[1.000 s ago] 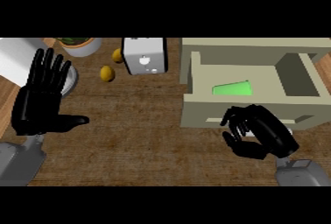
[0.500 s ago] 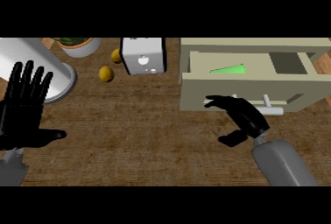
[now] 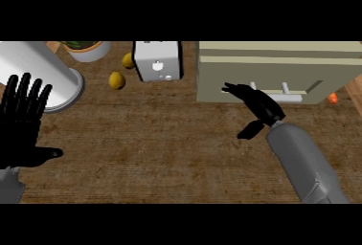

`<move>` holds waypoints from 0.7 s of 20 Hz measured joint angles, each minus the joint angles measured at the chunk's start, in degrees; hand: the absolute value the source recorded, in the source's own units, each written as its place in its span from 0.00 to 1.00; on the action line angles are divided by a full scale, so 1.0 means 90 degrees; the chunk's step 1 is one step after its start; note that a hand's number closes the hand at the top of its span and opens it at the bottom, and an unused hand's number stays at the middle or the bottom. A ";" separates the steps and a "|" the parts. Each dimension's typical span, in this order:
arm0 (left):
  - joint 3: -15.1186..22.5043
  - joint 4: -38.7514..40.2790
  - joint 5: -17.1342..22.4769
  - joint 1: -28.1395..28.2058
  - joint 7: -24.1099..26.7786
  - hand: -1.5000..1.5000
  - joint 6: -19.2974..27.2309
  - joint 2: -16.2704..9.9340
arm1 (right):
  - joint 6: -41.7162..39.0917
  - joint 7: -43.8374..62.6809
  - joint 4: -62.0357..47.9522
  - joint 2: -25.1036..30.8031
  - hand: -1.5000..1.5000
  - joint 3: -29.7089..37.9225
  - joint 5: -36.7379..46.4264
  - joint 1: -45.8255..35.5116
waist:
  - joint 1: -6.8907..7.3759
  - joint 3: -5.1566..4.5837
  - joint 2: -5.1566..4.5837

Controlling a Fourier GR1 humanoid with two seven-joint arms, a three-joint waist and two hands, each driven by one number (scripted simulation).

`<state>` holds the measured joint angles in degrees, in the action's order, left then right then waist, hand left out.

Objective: Pick up the cup, place it into the drawer and close the drawer

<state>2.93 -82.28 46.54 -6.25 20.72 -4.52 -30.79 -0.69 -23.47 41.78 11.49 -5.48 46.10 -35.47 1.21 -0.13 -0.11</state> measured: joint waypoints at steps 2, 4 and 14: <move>-0.0023 0.0076 -0.0027 -0.0024 0.0000 0.00 -0.0118 0.0033 | 0.0028 -0.0284 -0.0671 0.0043 0.00 0.0196 -0.0052 -0.0414 | 0.0043 0.0004 -0.0016; -0.0055 -0.0050 -0.0003 0.0005 -0.0069 0.00 -0.0152 0.0028 | 0.0010 -0.0514 -0.1217 0.0147 0.00 0.0382 -0.0106 -0.0782 | 0.0091 -0.0001 -0.0016; -0.0052 0.0048 -0.0181 -0.0072 -0.0039 0.00 -0.0319 0.0208 | -0.0410 -0.1438 -0.2846 0.0589 0.00 0.0748 -0.0123 -0.1854 | 0.0239 -0.0001 -0.0034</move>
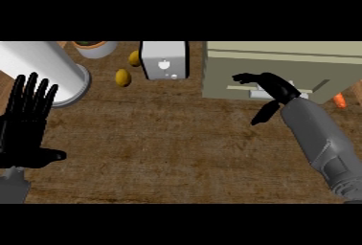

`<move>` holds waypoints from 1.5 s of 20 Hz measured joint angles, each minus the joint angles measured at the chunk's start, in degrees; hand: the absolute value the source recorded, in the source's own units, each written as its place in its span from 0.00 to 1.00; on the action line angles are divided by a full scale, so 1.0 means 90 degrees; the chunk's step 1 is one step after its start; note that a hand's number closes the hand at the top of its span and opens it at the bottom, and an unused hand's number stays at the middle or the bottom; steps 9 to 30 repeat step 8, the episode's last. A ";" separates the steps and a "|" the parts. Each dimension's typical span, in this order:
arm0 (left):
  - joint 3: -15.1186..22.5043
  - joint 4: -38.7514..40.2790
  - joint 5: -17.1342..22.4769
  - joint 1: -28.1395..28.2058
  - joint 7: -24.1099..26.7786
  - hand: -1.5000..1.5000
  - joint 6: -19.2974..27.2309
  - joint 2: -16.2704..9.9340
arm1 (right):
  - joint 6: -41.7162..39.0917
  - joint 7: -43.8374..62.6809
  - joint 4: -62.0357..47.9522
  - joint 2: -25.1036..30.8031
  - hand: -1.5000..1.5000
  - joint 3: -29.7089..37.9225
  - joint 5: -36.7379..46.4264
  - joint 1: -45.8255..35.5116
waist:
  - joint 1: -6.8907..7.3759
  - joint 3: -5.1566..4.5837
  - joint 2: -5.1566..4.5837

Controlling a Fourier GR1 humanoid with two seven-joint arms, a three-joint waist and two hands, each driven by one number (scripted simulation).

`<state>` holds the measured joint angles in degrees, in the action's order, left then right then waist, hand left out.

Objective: Pick up the cup, place it into the drawer and close the drawer

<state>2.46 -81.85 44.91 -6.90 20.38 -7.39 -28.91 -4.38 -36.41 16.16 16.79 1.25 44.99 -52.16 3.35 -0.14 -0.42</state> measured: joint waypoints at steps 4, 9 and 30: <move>0.0032 0.0058 -0.0086 -0.0049 0.0005 0.00 -0.0025 0.0047 | -0.0135 -0.0245 -0.0298 0.0099 0.00 0.0060 0.0004 -0.0141 | 0.0059 -0.0008 -0.0009; 0.0018 0.0093 -0.0145 -0.0061 0.0039 0.00 -0.0082 0.0039 | -0.0282 -0.0386 -0.0509 0.0172 0.00 0.0107 -0.0002 -0.0230 | 0.0110 -0.0012 -0.0011; 0.0018 0.0093 -0.0145 -0.0061 0.0039 0.00 -0.0082 0.0039 | -0.0282 -0.0386 -0.0509 0.0172 0.00 0.0107 -0.0002 -0.0230 | 0.0110 -0.0012 -0.0011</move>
